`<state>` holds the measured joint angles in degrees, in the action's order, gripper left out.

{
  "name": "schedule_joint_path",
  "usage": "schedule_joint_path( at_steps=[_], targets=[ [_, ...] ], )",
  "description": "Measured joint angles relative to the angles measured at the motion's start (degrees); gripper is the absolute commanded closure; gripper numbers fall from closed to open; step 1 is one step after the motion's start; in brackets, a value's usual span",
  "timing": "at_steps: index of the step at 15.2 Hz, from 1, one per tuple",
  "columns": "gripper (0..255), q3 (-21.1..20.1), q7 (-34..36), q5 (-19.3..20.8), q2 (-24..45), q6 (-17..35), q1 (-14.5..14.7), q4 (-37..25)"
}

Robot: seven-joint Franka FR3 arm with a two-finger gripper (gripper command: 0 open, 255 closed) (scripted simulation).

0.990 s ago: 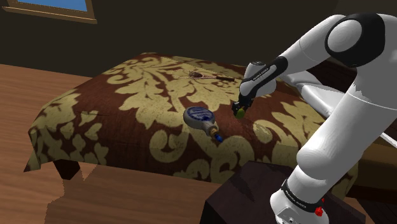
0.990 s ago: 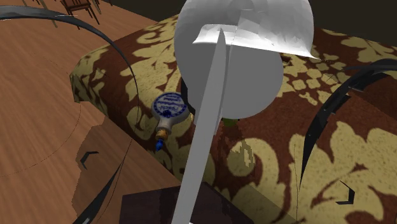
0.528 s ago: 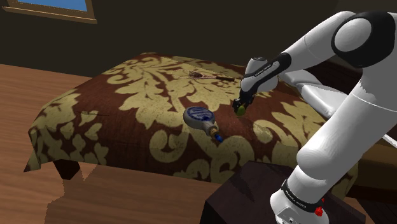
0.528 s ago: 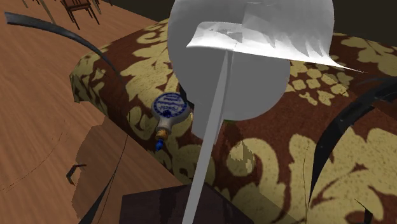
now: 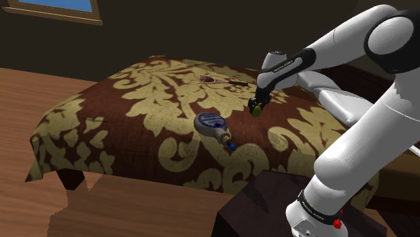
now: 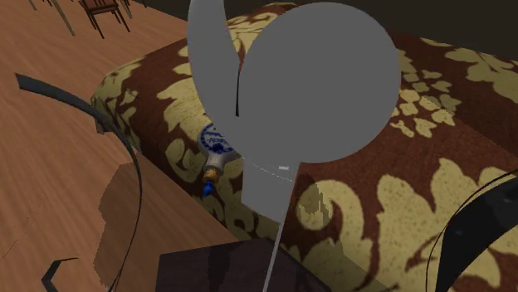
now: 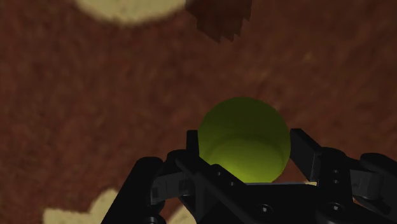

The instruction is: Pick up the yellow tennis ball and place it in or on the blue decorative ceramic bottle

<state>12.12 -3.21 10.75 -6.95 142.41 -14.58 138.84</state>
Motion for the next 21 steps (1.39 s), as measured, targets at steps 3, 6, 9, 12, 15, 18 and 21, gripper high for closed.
schedule_joint_path(
  at_steps=[3,6,9,12,15,18,21],
  targets=[
    [255,-0.1,-0.2,-0.1,-1.5,-2.5,0.1,-1.0],
    [255,-0.3,-0.3,-0.1,-3.0,-5.2,0.1,-2.2],
    [255,-0.4,-0.6,-0.3,-4.1,-7.6,0.2,-3.6],
    [255,-0.5,-0.8,-0.3,-5.1,-9.8,0.2,-4.7],
    [255,-0.7,-0.9,-0.4,-6.1,-12.1,0.3,-6.1],
    [255,-0.8,-1.2,-0.6,-6.8,-14.6,0.4,-7.9],
    [255,-0.8,-1.5,-0.8,-7.6,-17.1,0.4,-9.6]
  ],
)
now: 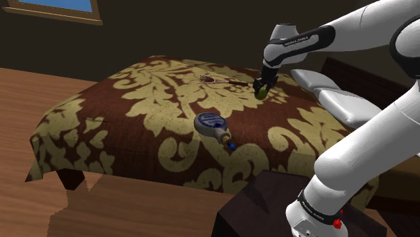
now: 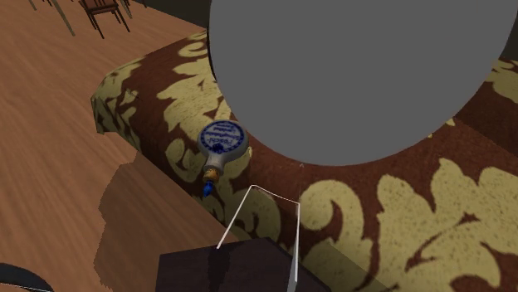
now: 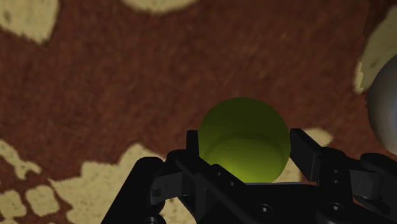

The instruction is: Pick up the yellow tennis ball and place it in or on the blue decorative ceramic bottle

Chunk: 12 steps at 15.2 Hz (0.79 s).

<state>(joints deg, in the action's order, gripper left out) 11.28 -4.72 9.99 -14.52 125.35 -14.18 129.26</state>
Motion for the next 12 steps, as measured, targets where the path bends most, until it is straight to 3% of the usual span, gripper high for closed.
schedule_joint_path(
  at_steps=[8,12],
  targets=[
    [255,-0.4,-0.5,-0.4,-1.3,-6.3,0.2,-5.1],
    [255,-3.3,3.7,-0.4,-1.8,-7.5,1.8,-5.1]
  ],
)
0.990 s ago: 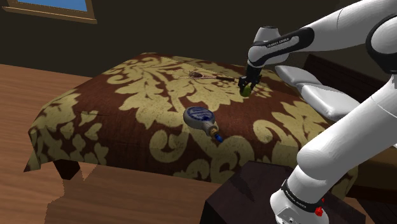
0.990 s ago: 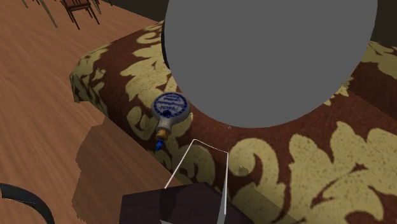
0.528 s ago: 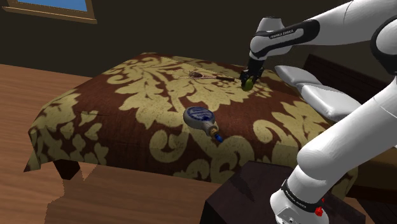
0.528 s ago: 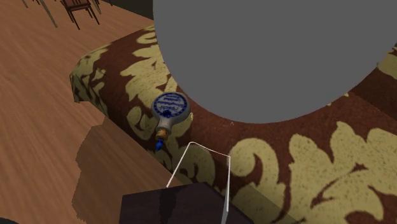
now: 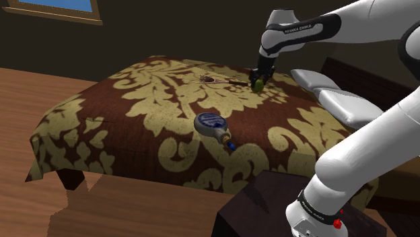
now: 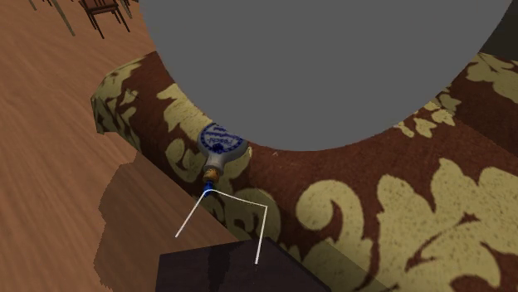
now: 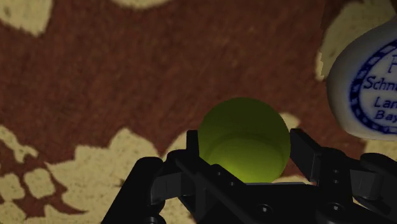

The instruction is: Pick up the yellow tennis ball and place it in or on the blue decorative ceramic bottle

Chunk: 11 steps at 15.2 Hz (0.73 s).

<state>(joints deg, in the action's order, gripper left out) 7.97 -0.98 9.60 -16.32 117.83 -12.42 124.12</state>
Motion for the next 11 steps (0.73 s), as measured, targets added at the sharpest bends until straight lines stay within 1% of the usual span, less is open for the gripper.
schedule_joint_path(
  at_steps=[6,11],
  targets=[
    [255,-5.7,8.5,-0.3,1.0,-1.4,3.2,-1.2],
    [255,-10.2,15.4,-0.5,3.1,-2.9,5.8,-3.8]
  ],
)
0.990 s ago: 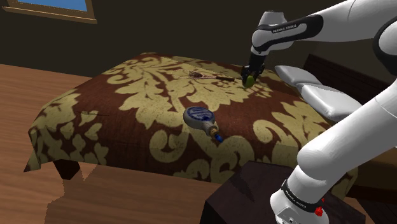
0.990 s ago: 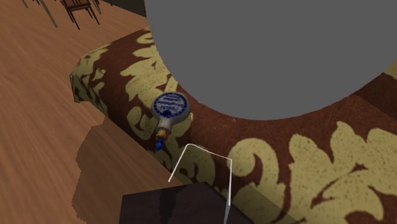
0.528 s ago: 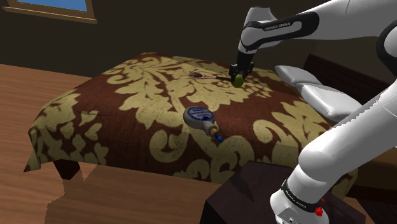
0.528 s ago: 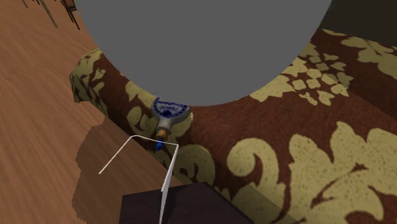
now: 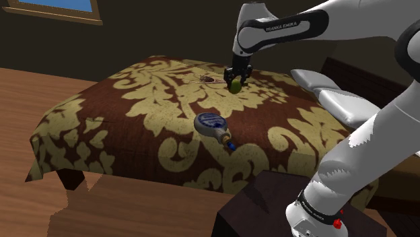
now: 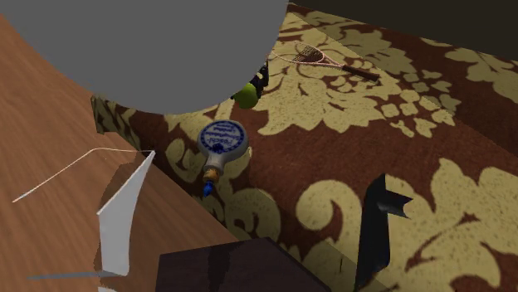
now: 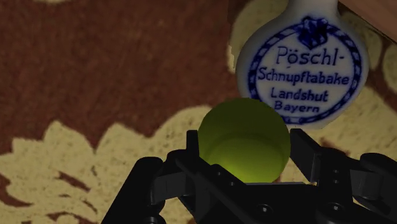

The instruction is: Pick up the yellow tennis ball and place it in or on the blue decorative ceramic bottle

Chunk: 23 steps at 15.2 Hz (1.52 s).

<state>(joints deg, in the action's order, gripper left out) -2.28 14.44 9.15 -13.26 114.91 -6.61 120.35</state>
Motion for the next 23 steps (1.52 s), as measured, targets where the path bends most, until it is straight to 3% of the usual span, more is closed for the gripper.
schedule_joint_path(
  at_steps=[8,23],
  targets=[
    [255,-6.5,10.5,0.6,6.0,-3.3,4.1,-7.6],
    [255,-7.1,13.8,2.1,8.9,6.9,4.3,0.2]
  ],
)
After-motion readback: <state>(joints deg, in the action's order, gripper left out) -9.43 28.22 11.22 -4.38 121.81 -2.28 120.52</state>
